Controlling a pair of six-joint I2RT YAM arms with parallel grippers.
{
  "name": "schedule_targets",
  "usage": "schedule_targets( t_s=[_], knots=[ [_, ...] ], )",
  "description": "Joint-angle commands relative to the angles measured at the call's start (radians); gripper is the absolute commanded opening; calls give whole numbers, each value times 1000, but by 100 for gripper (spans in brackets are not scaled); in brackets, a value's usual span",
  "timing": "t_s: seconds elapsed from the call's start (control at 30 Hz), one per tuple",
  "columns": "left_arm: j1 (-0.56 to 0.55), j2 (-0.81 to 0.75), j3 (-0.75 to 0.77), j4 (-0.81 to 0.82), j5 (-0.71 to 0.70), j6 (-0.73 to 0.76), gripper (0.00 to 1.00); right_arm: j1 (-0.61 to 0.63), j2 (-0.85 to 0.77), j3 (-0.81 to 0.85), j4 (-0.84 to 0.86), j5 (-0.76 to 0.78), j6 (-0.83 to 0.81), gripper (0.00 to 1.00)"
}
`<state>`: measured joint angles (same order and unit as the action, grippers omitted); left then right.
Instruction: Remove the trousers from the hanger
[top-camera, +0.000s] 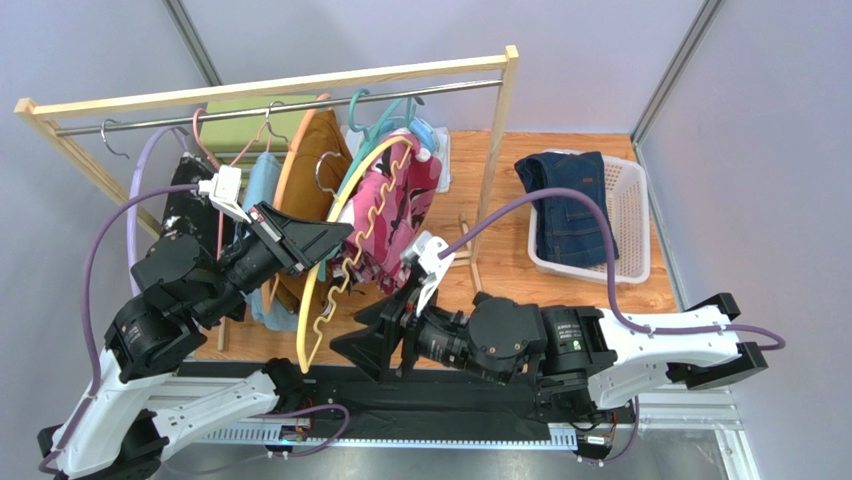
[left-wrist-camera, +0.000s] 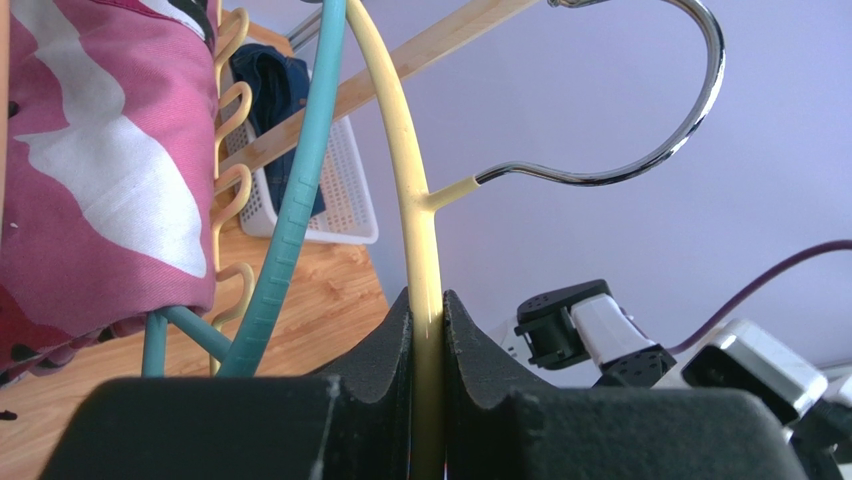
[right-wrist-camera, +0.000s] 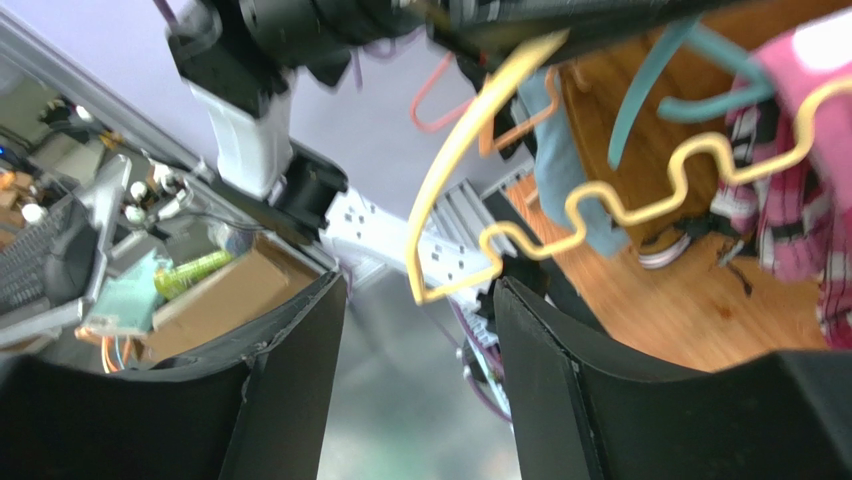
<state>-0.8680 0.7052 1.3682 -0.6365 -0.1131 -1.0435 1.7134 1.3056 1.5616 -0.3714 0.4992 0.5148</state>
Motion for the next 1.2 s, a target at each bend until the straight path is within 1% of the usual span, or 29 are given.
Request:
schedule_targets(
  t_s=[0.0,0.1,0.2,0.27,0.33,0.43,0.53,0.6,0.7,0.83,0.97,1.07,1.17],
  knots=[
    [4,-15,-4,116,33,-10,0,-67,-15,41,97,-57,10,61],
    [3,-21,-15,149,81,-26,0,-116,-17,40,114,-120,7,61],
    [4,-19,-17,149,104,-39,0,-147,29,87,115,-218,-51,63],
    [3,-23,-20,149,107,-44,0,-147,73,115,114,-246,-97,64],
    [4,-30,-21,155,107,-47,0,-150,110,152,103,-257,-148,61],
    [3,-55,-8,120,95,-29,0,-150,129,167,111,-272,-189,61],
    [3,-72,-6,123,101,-26,0,-187,135,155,129,-330,-144,59],
    [4,-78,-8,129,107,-23,0,-196,133,135,179,-369,-137,59],
    [4,-85,-11,135,148,-18,0,-210,146,127,218,-439,-133,57],
    [4,-101,-26,153,196,-18,0,-228,168,117,273,-551,-125,52],
    [3,-113,-26,161,233,-18,0,-245,199,124,327,-654,-113,49],
    [4,-122,-24,166,259,-13,0,-245,219,130,339,-671,-110,50],
    [3,-139,-26,137,260,-16,0,-245,233,126,361,-689,-113,49]
  ],
)
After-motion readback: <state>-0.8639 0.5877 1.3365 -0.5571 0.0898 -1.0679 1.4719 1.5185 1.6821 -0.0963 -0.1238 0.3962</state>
